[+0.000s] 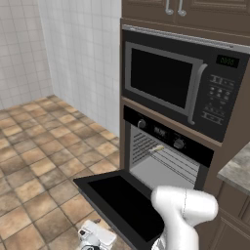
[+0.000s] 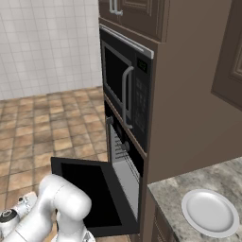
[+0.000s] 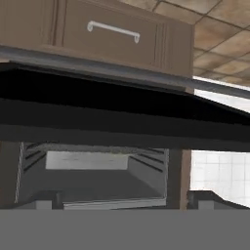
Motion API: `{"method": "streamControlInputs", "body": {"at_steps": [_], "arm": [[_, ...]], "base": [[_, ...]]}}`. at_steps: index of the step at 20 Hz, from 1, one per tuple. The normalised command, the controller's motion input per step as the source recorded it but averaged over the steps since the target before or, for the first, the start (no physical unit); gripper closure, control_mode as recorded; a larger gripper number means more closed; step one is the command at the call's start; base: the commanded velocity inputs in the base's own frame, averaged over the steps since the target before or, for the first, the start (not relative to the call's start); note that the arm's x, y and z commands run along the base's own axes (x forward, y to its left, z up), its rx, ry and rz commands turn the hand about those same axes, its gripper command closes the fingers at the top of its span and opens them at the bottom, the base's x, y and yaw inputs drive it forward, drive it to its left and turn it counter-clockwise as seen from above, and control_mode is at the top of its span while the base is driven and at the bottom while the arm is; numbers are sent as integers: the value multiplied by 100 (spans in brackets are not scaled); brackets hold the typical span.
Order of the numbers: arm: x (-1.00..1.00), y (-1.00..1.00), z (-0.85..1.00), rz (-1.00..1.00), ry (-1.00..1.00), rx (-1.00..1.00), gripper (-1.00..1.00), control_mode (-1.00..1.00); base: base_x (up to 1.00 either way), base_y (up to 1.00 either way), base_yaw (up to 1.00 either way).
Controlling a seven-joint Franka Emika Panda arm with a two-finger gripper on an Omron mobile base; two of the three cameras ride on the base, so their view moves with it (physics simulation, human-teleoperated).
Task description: Place the fish on the rack of the oven, and slide the rack back inside. Close the oven door.
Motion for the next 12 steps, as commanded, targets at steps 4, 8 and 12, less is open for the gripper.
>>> {"method": "streamControlInputs", "body": {"at_steps": [4, 8, 12], "arm": [[90, 52, -99, -4, -8, 2, -100, -100], [88, 89, -100, -10, -12, 0, -100, -100], [77, 100, -100, -14, -14, -1, -100, -100]], "base": [[0, 0, 0], [0, 0, 0], [0, 0, 0]]}}
